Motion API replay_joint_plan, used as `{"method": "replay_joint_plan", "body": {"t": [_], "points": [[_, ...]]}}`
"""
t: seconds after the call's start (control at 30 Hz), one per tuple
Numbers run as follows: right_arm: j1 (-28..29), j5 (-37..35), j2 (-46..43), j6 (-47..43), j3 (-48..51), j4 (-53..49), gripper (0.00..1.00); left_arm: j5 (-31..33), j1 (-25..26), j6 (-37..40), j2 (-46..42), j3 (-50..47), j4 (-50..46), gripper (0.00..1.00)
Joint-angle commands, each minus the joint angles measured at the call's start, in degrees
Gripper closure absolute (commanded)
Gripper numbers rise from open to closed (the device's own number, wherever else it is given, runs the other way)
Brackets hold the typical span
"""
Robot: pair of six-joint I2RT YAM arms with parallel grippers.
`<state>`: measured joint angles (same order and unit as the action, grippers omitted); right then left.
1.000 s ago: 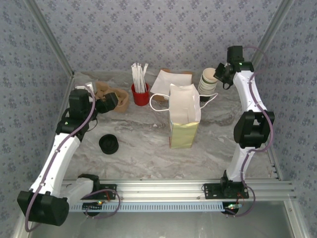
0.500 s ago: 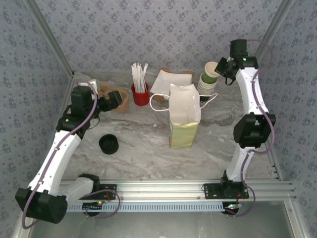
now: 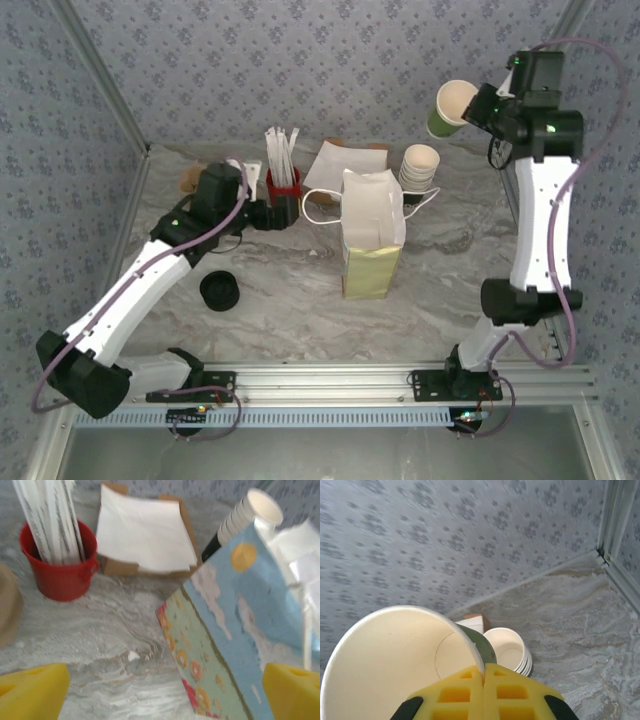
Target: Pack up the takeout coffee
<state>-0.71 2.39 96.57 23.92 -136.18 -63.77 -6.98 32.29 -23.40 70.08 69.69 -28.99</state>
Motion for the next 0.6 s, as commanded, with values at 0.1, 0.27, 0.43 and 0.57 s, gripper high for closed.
{"method": "replay_joint_plan", "body": {"t": [0.1, 0.27, 0.43, 0.57], "points": [[1.8, 10.6, -9.4, 1.6, 1.0, -2.5, 1.0, 3.9, 1.0, 0.9, -0.4, -4.4, -0.9, 0.01], [12.0, 13.6, -13.2, 2.9, 2.6, -2.1, 1.0, 9.5, -5.8, -2.8, -7.2, -4.8, -6.7, 0.01], [28.8, 9.8, -15.0, 3.4, 7.2, 1.4, 1.0, 10.8, -14.0, -4.2, -16.5, -5.9, -11.5, 0.01], [43.4, 4.0, -13.7, 2.4, 10.4, 4.9, 1.0, 10.2, -18.4, -3.3, -19.0, -4.0, -16.3, 0.01]]}}
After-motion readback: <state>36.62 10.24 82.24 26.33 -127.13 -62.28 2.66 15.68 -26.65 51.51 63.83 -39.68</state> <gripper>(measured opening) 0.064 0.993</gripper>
